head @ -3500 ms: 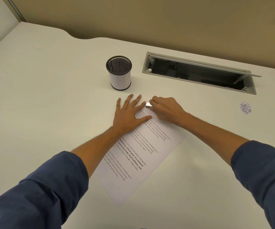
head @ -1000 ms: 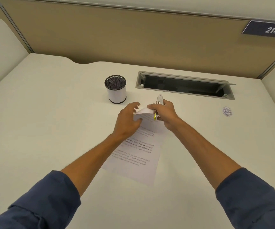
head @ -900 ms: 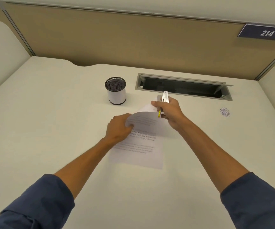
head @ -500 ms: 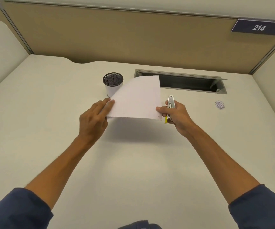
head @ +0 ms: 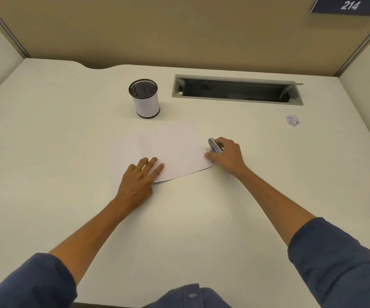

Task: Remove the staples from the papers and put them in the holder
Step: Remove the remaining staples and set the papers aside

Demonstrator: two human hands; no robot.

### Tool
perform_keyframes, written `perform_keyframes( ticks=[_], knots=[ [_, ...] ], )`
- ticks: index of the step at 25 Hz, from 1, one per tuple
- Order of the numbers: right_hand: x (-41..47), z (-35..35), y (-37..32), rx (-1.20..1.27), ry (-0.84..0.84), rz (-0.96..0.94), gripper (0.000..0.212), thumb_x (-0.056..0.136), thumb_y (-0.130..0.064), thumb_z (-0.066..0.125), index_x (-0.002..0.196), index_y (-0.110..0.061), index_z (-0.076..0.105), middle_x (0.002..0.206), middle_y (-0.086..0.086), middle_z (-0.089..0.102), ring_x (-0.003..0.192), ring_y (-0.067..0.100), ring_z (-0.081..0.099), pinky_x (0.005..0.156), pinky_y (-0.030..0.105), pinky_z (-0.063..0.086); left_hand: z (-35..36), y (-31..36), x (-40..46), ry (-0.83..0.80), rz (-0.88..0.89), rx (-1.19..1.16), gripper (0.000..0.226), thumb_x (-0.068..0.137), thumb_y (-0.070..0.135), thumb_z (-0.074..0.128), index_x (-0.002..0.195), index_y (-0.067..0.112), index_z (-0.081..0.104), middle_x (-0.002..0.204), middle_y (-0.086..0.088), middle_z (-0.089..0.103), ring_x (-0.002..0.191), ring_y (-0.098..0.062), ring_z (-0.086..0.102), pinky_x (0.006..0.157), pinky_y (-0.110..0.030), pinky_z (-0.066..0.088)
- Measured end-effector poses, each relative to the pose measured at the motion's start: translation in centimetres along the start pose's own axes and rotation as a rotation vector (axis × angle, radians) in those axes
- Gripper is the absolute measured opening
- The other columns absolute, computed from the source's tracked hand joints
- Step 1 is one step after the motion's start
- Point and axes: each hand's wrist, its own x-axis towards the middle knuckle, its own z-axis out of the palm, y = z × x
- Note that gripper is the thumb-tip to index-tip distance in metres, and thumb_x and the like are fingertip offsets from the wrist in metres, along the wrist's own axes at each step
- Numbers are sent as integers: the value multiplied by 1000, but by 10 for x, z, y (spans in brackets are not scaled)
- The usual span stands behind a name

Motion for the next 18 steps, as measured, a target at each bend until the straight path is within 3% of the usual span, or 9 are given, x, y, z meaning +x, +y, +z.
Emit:
perform_keyframes(
  ticks=[3,6,9,13,18],
  knots=[
    [-6,-7,12,32,53,-1,26,74,-31,69,82,-8,61,81,13,63,58,23,48,61,43,50,-7,-2,10,-48,-14,-78,64,61,15,54,125,10,64,132,-14,60,112,-38,59,72,-38,47],
    [-20,-11,23,-13,67,-3,32,79,-38,57,81,-7,60,81,14,61,63,22,48,61,38,44,-13,-2,16,-76,-19,-127,66,66,40,48,123,12,65,138,-11,56,123,-35,53,86,-43,44],
    [-34,-11,32,-116,72,-35,29,88,-37,53,83,-9,59,83,6,59,76,23,55,71,38,45,-11,6,30,-6,-38,-155,65,79,56,45,123,12,63,138,-10,55,126,-33,50,92,-45,41],
    [-45,-8,32,-287,87,-117,22,91,-31,54,102,-15,64,94,0,63,86,24,59,75,38,47,-2,28,68,71,20,-249,56,95,53,36,132,16,58,143,-8,51,130,-30,47,99,-45,37],
    [-49,-1,28,-380,143,-152,24,95,-33,53,108,-17,64,95,1,65,84,26,59,69,35,45,14,43,111,-37,131,-301,55,99,52,25,148,31,39,159,-2,27,146,-22,23,115,-49,18]
  ],
)
